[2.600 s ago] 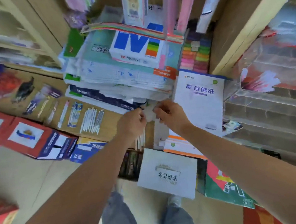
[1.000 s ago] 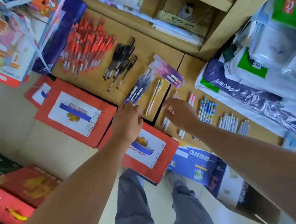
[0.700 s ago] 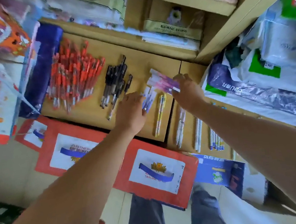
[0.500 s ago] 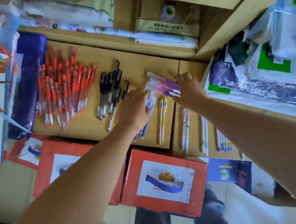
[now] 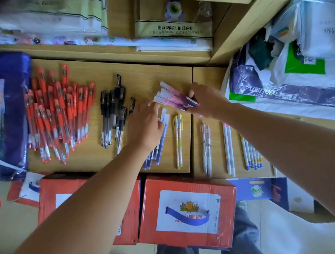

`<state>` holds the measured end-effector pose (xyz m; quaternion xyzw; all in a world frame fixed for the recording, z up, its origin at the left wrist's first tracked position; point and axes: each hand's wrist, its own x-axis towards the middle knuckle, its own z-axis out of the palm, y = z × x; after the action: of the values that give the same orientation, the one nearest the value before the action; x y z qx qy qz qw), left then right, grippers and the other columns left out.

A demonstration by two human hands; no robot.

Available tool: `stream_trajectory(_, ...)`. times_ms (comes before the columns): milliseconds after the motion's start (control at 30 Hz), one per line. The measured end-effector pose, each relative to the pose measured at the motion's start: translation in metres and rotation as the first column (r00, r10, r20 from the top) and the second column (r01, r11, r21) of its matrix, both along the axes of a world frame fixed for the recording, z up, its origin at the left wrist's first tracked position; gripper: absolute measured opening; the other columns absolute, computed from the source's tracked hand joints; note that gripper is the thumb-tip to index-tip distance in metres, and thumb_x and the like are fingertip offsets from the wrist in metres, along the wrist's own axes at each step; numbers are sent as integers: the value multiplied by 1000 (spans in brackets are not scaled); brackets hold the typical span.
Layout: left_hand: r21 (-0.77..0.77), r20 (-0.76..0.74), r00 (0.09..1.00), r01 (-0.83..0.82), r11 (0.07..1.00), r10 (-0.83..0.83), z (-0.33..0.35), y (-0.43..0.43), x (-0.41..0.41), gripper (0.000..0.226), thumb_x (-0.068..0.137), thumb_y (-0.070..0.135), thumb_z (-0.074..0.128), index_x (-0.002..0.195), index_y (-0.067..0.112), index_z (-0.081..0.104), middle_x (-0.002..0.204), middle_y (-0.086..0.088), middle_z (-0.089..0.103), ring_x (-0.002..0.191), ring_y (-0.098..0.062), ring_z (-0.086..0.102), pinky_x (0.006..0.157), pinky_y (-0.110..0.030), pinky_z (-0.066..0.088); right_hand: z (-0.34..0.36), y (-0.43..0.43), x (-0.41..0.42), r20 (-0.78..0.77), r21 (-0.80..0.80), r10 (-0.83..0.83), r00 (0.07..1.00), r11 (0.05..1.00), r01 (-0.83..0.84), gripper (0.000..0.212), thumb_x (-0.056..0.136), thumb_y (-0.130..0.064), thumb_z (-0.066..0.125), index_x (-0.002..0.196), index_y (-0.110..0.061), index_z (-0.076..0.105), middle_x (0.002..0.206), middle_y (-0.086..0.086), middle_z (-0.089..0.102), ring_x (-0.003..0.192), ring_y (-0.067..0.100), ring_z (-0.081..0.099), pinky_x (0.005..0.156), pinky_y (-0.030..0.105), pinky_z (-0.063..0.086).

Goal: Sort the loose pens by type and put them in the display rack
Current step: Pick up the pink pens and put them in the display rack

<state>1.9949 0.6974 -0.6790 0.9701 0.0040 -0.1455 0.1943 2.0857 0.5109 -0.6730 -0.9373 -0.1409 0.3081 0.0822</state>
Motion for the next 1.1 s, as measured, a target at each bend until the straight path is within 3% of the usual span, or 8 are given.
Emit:
stream_trajectory(167, 9, 3, 1000, -24, 1000, 24, 3, -5, 4, 35, 89, 11, 54, 124, 8, 54, 124, -14, 52, 114, -30, 47, 94, -37, 40, -3, 0, 0, -14, -41, 118, 993, 992, -118, 32, 92, -38, 58, 104, -9, 53, 100, 9, 55, 89, 26, 55, 73, 35, 46)
stream_trajectory(333, 67, 53, 998, -29, 997, 25, 7, -9, 17, 30, 87, 12, 55, 117, 7, 57, 117, -15, 52, 109, -32, 47, 93, -39, 38, -3, -10, -2, -25, 99, -22, 999, 995, 25, 26, 99, -27, 42, 110, -5, 51, 95, 12, 55, 83, 30, 57, 65, 33, 41)
stream_trajectory(467, 23, 104, 992, 69, 997, -71, 11, -21, 36, 38, 83, 9, 59, 121, 11, 58, 125, -11, 52, 117, -30, 46, 92, -42, 43, 5, -22, -6, -25, 225, -196, 980, 954, 197, 27, 101, -25, 41, 112, -1, 48, 92, 10, 50, 77, 25, 50, 64, 35, 38)
stream_trajectory(567, 91, 24, 976, 215, 972, -218, 3, -32, 50, 45, 82, 15, 66, 126, 18, 56, 135, -5, 47, 126, -28, 41, 101, -41, 37, 7, -28, -7, -57, 276, -244, 968, 928, 250, 26, 101, -25, 42, 109, -1, 49, 88, 9, 51, 73, 22, 49, 55, 29, 36)
stream_trajectory(700, 194, 30, 975, 212, 958, -222, -5, -41, 62, 33, 77, 13, 71, 108, 18, 60, 119, -4, 49, 114, -27, 45, 98, -40, 36, 6, -32, -6, -120, 340, -310, 943, 879, 333, 26, 100, -24, 45, 108, -1, 52, 87, 10, 53, 76, 22, 50, 64, 33, 37)
stream_trajectory(933, 308, -10, 959, 274, 911, -284, -7, -45, 73, 28, 87, 24, 63, 111, 12, 57, 114, -9, 53, 111, -28, 45, 96, -40, 35, 9, -39, -10, -123, 387, -347, 930, 846, 367, 23, 100, -25, 44, 106, -3, 51, 83, 7, 52, 68, 20, 47, 55, 30, 31)
stream_trajectory(1100, 347, -64, 938, 341, 874, -340, -8, -48, 74, 26, 93, 19, 54, 117, 9, 52, 116, -11, 55, 110, -29, 49, 92, -37, 36, 12, -39, -13, -117, 401, -336, 935, 845, 354, 28, 99, -27, 46, 114, -3, 52, 84, 9, 54, 74, 25, 52, 62, 33, 38)
